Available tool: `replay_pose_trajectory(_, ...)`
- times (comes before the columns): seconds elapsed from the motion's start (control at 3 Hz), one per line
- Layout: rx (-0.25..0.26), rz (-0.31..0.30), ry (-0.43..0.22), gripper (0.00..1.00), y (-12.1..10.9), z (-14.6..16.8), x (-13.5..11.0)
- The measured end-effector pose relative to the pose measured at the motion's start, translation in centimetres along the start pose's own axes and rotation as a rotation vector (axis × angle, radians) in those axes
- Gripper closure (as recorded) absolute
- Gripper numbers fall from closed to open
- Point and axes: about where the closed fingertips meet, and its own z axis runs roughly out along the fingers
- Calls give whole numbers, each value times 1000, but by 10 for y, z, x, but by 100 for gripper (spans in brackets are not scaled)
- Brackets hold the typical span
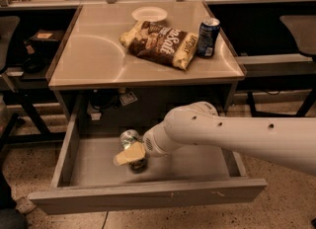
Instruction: Place 7up can into top drawer
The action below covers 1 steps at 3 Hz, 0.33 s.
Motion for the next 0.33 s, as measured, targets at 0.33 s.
replay_pose_trajectory(0.33, 0, 0, 0, 0, 0, 0, 0)
